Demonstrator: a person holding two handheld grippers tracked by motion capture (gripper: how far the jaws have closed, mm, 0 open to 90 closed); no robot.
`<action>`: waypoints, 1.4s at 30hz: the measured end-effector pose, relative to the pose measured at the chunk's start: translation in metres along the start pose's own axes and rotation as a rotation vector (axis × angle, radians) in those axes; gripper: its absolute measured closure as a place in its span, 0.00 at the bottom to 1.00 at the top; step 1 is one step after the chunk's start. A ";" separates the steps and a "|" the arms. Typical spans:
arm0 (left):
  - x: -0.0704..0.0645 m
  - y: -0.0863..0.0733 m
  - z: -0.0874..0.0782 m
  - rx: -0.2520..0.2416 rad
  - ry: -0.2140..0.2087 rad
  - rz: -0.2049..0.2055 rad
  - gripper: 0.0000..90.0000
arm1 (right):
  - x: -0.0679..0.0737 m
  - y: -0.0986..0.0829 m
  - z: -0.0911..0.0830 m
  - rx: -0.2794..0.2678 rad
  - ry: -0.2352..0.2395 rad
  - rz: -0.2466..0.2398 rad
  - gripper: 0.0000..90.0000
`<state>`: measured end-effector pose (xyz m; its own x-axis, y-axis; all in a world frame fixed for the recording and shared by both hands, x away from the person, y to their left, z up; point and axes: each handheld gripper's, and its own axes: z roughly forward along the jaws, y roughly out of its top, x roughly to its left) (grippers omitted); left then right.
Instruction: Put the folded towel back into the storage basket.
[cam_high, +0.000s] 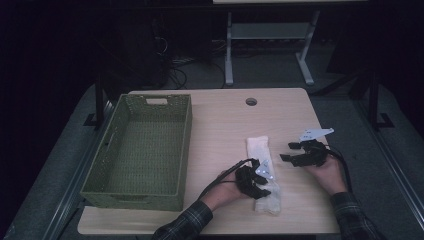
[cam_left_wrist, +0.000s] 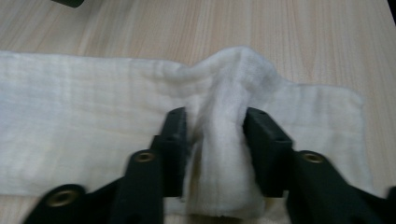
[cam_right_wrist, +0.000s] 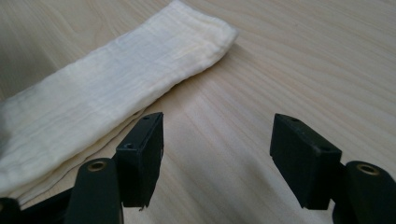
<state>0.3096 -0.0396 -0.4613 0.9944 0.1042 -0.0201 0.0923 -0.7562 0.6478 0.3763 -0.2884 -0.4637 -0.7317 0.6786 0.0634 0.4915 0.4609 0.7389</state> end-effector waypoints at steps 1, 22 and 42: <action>0.000 0.000 0.000 -0.002 -0.001 0.000 0.76 | 0.000 0.000 0.000 0.000 -0.001 -0.005 0.38; -0.013 -0.016 -0.023 -0.014 -0.064 -0.133 0.90 | 0.013 0.037 0.005 -0.062 0.190 -0.141 0.37; -0.017 -0.031 -0.032 -0.020 -0.079 -0.167 0.90 | 0.025 0.069 0.082 0.132 0.302 -0.284 0.36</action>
<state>0.2879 0.0027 -0.4562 0.9663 0.1757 -0.1879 0.2563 -0.7195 0.6454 0.4309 -0.1928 -0.4659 -0.9423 0.3257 0.0778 0.2925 0.6876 0.6645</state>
